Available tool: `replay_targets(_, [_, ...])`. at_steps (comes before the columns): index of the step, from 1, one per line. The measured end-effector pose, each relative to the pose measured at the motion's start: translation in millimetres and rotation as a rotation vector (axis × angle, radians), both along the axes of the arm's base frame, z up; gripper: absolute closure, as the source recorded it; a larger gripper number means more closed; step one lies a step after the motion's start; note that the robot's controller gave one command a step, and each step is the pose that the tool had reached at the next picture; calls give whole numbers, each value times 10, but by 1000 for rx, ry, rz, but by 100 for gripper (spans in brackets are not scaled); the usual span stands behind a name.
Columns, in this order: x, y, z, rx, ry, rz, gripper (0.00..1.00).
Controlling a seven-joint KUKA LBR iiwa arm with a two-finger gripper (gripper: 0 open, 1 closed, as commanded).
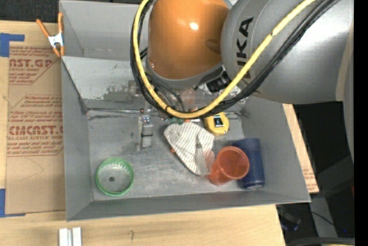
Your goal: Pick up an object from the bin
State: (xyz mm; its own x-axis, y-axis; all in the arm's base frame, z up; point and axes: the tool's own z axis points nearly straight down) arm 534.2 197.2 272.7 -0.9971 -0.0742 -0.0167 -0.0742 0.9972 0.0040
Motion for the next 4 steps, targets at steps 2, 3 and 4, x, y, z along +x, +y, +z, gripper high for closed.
replay_targets(2, [243, -765, 16, -6, 11, 37, 0])
replay_targets(3, [167, -792, 504, -6, 19, 36, 0])
replay_targets(4, [93, -1132, 757, -6, 7, 168, 0])
